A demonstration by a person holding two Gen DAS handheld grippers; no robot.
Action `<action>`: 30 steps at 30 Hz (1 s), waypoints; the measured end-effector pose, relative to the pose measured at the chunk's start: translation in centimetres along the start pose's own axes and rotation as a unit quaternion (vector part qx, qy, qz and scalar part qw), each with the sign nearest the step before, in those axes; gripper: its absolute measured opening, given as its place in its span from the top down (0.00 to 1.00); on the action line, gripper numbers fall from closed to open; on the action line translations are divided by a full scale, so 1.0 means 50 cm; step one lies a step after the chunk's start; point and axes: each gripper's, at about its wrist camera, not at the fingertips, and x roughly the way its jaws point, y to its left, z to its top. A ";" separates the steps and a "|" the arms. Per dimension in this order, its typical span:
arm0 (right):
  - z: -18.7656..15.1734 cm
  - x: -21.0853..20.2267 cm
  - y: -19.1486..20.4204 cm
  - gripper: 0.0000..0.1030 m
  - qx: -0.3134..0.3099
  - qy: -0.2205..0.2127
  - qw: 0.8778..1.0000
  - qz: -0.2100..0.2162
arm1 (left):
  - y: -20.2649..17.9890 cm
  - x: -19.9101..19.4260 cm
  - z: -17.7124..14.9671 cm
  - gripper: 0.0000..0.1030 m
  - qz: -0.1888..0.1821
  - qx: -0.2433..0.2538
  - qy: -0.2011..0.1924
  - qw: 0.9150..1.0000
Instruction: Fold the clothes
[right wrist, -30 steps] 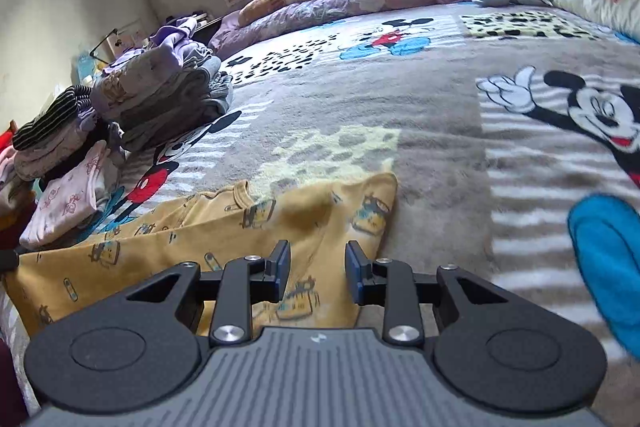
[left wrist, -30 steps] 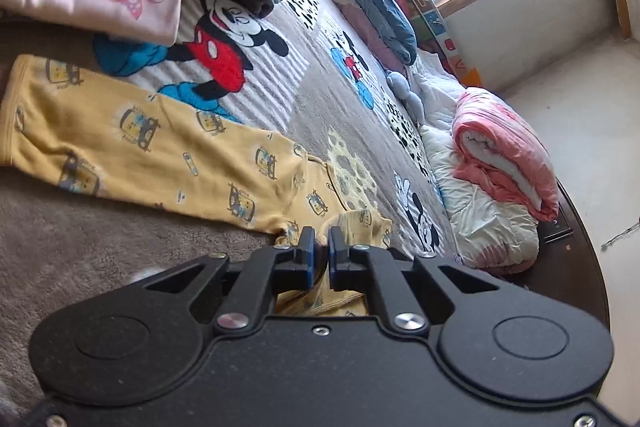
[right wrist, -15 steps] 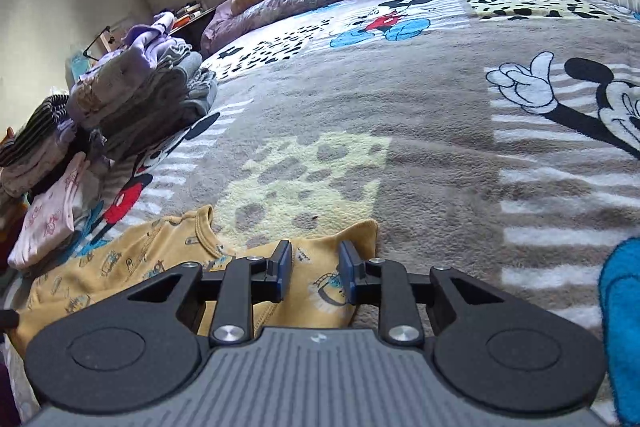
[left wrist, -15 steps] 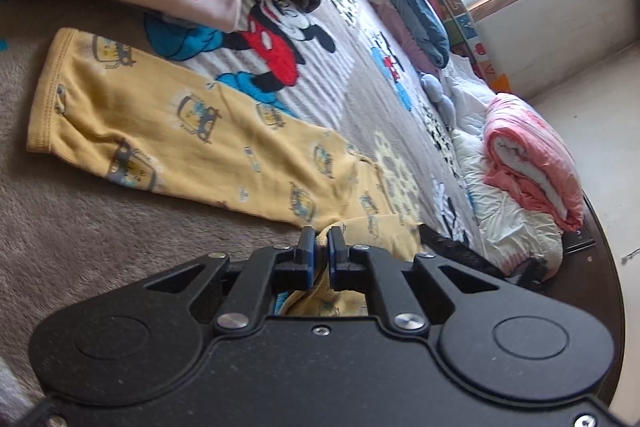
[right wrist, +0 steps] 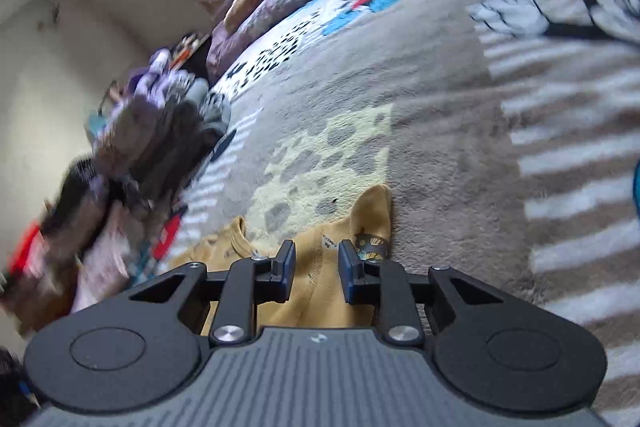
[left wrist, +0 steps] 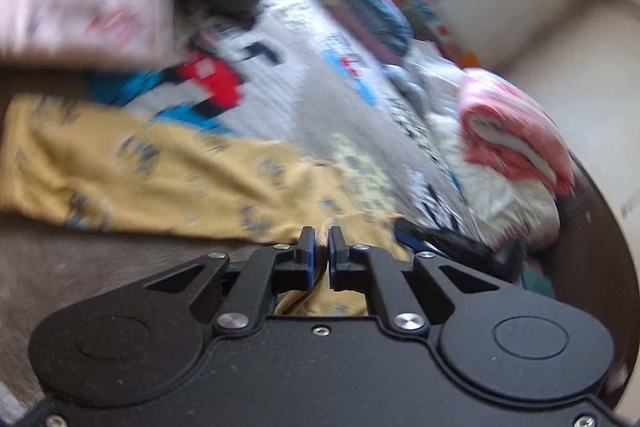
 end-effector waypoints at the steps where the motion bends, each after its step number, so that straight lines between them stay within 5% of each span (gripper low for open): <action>1: 0.002 -0.002 -0.009 0.75 0.021 -0.001 1.000 0.008 | -0.024 -0.003 -0.002 0.96 -0.008 0.023 0.001 1.000; 9: 0.001 -0.009 -0.040 0.71 0.104 -0.006 0.994 0.036 | -0.181 0.008 -0.069 0.96 -0.056 0.158 0.039 0.985; 16: 0.001 -0.012 -0.059 0.67 0.153 -0.012 0.987 0.050 | -0.269 0.041 -0.169 0.96 -0.087 0.262 0.090 0.957; 23: 0.003 -0.015 -0.073 0.64 0.179 -0.022 0.981 0.066 | -0.299 0.096 -0.250 0.96 -0.092 0.323 0.130 0.933; 30: 0.006 -0.013 -0.068 0.65 0.163 -0.017 0.984 0.063 | -0.309 0.126 -0.288 0.96 -0.085 0.354 0.150 0.919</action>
